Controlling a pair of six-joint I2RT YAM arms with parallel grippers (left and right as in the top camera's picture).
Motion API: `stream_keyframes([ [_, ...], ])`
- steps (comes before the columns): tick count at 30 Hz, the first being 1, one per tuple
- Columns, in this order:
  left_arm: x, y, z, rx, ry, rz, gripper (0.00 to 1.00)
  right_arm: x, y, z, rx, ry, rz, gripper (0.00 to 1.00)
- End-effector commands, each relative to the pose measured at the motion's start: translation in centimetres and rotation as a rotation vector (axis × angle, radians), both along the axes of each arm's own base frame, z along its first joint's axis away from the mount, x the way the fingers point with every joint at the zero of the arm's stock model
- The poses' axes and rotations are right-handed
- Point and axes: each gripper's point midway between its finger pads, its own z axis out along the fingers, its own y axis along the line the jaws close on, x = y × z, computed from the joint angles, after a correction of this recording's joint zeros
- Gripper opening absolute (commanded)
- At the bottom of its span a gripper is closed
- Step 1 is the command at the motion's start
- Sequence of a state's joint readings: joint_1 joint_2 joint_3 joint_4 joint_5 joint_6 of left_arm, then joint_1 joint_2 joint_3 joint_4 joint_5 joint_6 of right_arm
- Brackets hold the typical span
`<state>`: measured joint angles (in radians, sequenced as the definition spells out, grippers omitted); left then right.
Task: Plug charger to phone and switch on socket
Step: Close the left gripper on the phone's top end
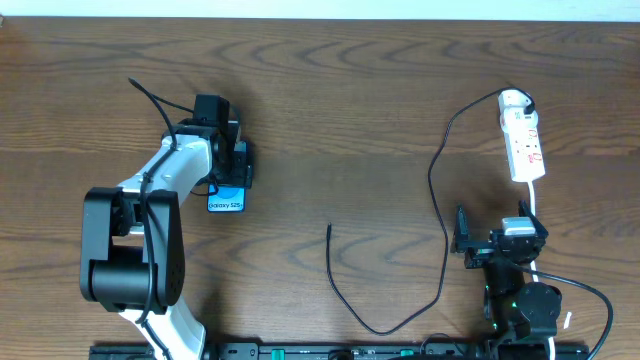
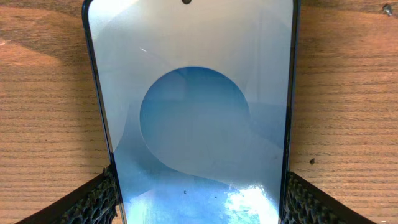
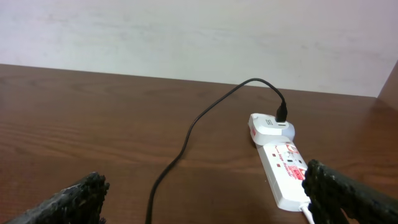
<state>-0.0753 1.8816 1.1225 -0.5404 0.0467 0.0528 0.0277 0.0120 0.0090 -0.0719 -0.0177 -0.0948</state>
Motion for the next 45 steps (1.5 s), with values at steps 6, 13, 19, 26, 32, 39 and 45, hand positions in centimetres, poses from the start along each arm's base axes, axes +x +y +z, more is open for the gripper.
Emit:
stream_keyframes([
  [6, -0.96, 0.20, -0.93, 0.016, 0.032, -0.008, 0.71, -0.02, 0.02, -0.09, 0.011, 0.000, -0.003, 0.99],
  [13, -0.97, 0.20, -0.94, 0.016, 0.032, -0.007, 0.65, -0.02, 0.02, -0.09, 0.011, 0.000, -0.003, 0.99],
  [19, -0.96, 0.20, -0.93, 0.016, 0.032, -0.008, 0.54, -0.02, 0.02, -0.09, 0.011, 0.000, -0.003, 0.99],
  [26, -0.95, 0.21, -0.93, 0.017, 0.031, -0.008, 0.34, -0.02, 0.02, -0.08, 0.011, 0.000, -0.003, 0.99],
  [32, -0.86, 0.19, -0.92, 0.016, 0.028, -0.007, 0.19, -0.02, 0.02, -0.08, 0.011, 0.000, -0.003, 0.99],
  [39, -0.75, 0.18, -0.90, 0.016, 0.023, -0.008, 0.08, -0.02, 0.02, -0.08, 0.011, 0.000, -0.003, 0.99],
  [45, -0.65, 0.18, -0.85, 0.016, 0.019, -0.013, 0.07, -0.02, 0.02, -0.08, 0.011, 0.000, -0.003, 0.99],
])
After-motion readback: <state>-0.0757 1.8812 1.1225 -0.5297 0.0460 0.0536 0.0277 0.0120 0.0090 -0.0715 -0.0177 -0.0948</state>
